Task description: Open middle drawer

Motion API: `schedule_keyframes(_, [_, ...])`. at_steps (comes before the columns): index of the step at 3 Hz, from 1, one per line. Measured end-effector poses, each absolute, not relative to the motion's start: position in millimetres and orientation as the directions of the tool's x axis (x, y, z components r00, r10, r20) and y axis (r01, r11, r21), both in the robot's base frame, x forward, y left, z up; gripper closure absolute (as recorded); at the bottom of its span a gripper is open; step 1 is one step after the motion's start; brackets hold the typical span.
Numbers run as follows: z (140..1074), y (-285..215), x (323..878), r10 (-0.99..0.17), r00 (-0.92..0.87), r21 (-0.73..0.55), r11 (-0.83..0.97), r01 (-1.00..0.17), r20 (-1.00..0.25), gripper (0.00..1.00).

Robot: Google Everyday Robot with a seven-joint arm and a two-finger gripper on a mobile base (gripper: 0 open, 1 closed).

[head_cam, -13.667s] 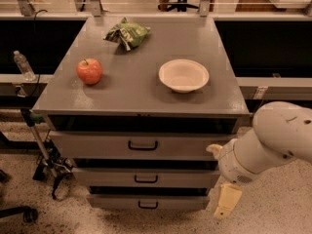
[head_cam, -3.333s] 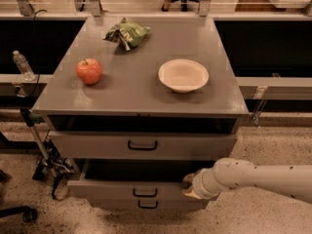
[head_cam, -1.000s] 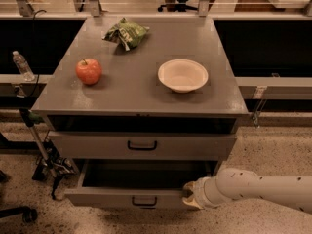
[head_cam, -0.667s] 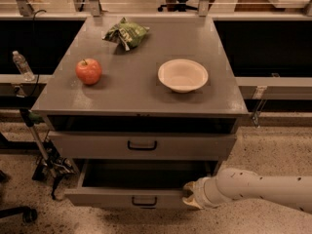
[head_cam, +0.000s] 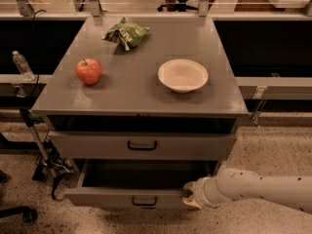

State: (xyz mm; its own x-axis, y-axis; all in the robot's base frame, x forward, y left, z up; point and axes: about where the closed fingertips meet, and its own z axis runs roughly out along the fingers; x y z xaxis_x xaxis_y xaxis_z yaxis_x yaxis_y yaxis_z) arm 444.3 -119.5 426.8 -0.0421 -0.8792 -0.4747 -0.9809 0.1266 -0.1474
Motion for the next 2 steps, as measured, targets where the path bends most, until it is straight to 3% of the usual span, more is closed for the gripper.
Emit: schedule_keyframes(2, [426.7,-119.5,444.1,-0.879,-0.042,-0.147,0.126,-0.981,-0.475,1.0])
